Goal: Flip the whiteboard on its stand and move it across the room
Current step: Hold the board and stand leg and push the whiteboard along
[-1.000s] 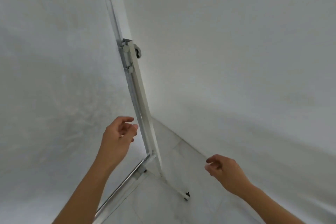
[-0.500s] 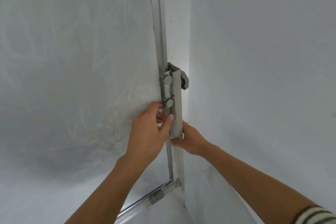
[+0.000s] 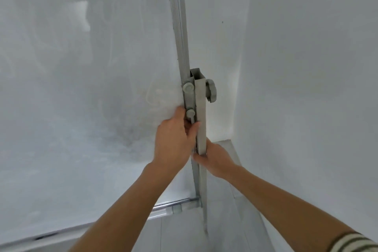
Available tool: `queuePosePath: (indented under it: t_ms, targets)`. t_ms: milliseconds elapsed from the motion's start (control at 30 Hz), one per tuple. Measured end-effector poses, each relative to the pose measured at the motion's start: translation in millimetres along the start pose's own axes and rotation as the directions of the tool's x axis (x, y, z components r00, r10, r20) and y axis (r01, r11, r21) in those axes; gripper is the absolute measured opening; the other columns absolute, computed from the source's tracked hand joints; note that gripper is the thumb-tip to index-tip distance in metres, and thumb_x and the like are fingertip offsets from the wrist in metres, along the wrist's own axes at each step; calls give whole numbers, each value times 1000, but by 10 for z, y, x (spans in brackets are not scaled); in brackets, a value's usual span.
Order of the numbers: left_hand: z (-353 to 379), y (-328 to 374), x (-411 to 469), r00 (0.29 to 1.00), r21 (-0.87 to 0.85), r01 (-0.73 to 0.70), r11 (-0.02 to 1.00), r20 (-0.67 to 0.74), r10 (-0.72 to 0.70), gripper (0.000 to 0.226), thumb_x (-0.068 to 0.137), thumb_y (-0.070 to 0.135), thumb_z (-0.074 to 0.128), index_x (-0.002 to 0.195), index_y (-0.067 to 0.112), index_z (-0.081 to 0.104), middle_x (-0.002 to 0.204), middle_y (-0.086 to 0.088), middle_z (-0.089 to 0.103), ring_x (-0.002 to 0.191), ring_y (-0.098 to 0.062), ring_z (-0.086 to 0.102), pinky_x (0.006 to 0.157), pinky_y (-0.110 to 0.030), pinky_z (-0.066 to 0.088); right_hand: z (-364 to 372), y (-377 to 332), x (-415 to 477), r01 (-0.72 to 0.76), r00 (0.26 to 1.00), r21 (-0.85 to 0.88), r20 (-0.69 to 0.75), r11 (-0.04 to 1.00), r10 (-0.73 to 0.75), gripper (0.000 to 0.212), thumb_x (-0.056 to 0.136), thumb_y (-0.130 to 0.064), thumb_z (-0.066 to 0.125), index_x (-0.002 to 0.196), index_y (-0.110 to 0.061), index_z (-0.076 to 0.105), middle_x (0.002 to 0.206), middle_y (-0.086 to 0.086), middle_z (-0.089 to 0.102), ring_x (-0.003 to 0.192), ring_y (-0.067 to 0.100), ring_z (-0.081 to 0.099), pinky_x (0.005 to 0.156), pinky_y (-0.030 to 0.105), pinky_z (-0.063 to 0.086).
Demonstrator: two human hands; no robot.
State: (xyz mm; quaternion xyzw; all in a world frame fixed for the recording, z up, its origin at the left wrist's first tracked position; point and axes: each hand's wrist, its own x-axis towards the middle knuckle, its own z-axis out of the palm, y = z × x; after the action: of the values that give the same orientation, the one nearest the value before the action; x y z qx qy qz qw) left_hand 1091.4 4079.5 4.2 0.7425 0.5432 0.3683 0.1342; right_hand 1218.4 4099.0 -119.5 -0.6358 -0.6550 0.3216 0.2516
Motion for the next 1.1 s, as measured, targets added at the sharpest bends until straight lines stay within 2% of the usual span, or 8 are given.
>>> queuePosePath:
  t_ms: [67,233,333,433,733,867,1000,1100]
  targets:
    - [52,114,-143,1000,6,18,1000,-9,-18,26,89,27,62,107,10,54,90,-7,72,76,-24,69,76,-37,59,-28,62,-161,38,999,-36,-7,999,-38,35,85,-42,57,114,-22,52,87,2,69,78,23,67,78,45,58]
    - [78,368,-593,997,-56,68,996,-37,-70,25,88,25,63,107,10,55,95,-5,72,80,-21,68,78,-28,56,-23,174,-650,96,992,-97,-68,991,-103,31,90,-42,55,109,-18,54,79,3,69,67,23,66,70,40,57]
    - [45,497,-849,998,-80,49,996,-29,-52,24,88,23,64,106,10,55,92,-3,71,77,-19,65,76,-25,55,-16,221,-938,103,988,-126,-97,987,-116,29,90,-41,55,104,-16,54,71,3,68,61,23,65,63,39,56]
    - [2,578,-1067,1000,-87,12,996,-6,-13,24,88,24,63,106,11,55,93,-3,72,78,-18,67,76,-26,57,-16,235,-1210,100,988,-139,-104,985,-115,28,90,-39,56,104,-15,54,72,5,69,61,23,65,63,39,56]
    - [-223,681,-1690,992,-89,-108,990,61,113,24,90,30,60,104,13,52,84,-4,71,72,-20,68,70,-39,59,159,116,-2052,-43,983,-90,-185,995,25,26,91,-38,57,105,-16,54,76,4,70,67,23,67,63,31,53]
    - [-345,695,-1929,982,-83,-163,983,85,170,26,90,31,58,106,12,51,87,-6,72,74,-23,68,73,-41,59,266,34,-2352,-103,972,-58,-219,993,88,29,90,-38,58,111,-19,52,80,3,70,71,22,66,68,37,56]
    - [-479,725,-2083,973,-82,-185,979,125,194,27,90,30,58,106,11,50,87,-8,71,74,-27,67,72,-44,57,325,-38,-2577,-146,971,-47,-200,988,134,36,90,-42,56,120,-23,49,86,1,68,70,17,62,62,31,50]
    - [-586,703,-2171,963,-104,-195,975,166,211,22,89,28,59,104,13,52,88,-6,71,76,-25,67,74,-44,57,268,-81,-2682,-182,973,-54,-152,982,172,42,88,-46,57,123,-23,49,94,2,68,79,20,65,71,34,54]
